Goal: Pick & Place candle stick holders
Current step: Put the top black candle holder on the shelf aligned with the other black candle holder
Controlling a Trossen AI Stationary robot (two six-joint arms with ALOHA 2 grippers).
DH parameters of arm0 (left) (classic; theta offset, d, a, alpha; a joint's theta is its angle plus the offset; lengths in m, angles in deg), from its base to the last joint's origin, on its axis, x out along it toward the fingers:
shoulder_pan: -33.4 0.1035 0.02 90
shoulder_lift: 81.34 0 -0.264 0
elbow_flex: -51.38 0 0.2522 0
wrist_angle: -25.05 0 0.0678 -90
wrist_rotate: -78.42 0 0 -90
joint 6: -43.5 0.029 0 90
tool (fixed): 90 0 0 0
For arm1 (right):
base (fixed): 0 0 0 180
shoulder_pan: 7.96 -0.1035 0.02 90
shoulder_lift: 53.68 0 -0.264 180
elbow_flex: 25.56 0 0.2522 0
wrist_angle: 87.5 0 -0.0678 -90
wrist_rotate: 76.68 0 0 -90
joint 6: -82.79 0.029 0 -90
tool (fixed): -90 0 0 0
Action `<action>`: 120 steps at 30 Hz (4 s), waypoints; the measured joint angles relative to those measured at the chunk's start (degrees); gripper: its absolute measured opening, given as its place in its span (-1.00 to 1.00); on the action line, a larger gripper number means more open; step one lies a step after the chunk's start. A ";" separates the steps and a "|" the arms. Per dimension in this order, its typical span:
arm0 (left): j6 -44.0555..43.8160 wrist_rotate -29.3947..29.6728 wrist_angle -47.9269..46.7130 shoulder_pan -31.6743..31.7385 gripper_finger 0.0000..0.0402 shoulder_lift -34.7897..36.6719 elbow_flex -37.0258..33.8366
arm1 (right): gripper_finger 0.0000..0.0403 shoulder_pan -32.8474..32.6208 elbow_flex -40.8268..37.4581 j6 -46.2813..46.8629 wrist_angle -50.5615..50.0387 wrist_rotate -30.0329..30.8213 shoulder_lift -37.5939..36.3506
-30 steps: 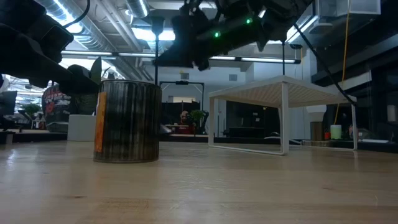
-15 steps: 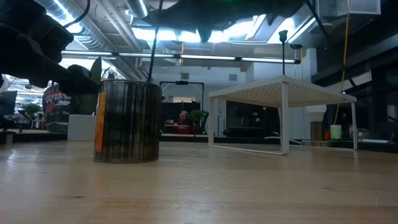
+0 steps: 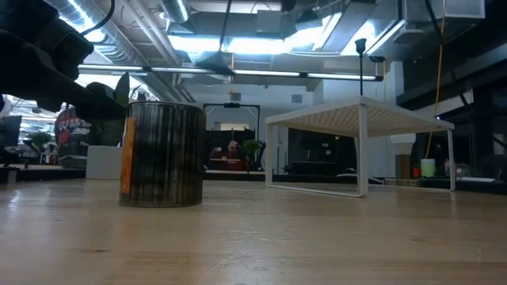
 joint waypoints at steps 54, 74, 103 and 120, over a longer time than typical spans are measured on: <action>0.00 0.01 0.00 -0.01 0.99 0.00 0.00 | -0.95 11.28 -14.56 6.21 -20.02 20.83 -22.61; 0.00 0.00 -0.01 -0.01 0.99 -0.01 0.01 | -0.95 19.23 -14.56 13.39 -29.28 20.05 -26.87; 0.00 0.00 0.01 -0.01 0.99 -0.01 -0.01 | -0.83 23.41 -14.42 19.00 -28.29 16.71 -23.86; 0.00 0.00 0.01 -0.01 0.99 0.01 -0.01 | -0.58 23.11 -14.62 19.50 -31.99 17.20 -24.69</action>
